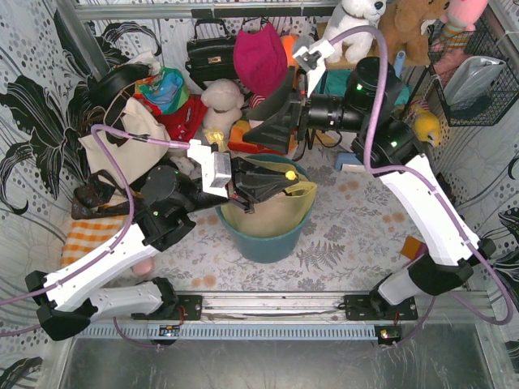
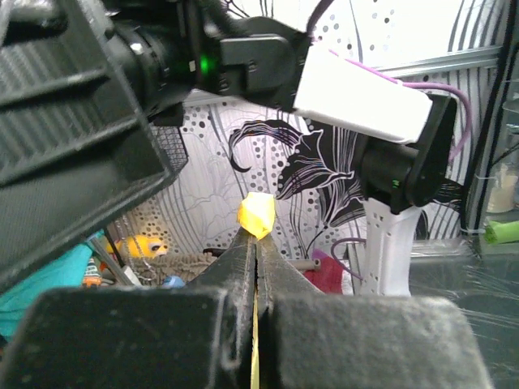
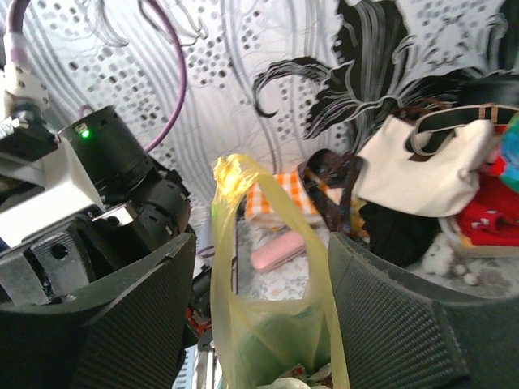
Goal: Tie the trash bag
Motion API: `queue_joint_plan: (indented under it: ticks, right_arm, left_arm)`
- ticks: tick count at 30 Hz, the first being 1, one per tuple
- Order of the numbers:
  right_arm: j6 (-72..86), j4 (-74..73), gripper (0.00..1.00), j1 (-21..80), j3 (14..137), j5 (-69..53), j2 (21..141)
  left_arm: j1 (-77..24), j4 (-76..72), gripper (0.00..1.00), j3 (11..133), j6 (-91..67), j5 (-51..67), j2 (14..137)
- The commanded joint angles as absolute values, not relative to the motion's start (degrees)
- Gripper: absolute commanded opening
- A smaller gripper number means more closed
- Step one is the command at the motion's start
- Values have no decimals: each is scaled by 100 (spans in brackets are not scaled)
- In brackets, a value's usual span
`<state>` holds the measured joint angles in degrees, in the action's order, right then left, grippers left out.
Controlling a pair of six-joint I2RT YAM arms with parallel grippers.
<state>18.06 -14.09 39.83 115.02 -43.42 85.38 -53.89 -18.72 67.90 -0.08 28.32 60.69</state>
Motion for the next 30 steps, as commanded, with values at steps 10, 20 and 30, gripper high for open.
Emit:
queue_joint_plan:
  ticks: [10,20,30]
  right_arm:
    - [1846,-256,74,4028,11879,-5884,9201]
    - [2082,-269,67,4315,12760,-5946,10045]
    - [2068,-377,34,4460,12928,-5863,10262]
  left_arm:
    - [-5370,-2390,0,6754,-455,3285,5986]
    - [-5370,-2314,0,6766,-449,3210,5981]
    - [-5372,-2215,0,6868,-387,3221,6062]
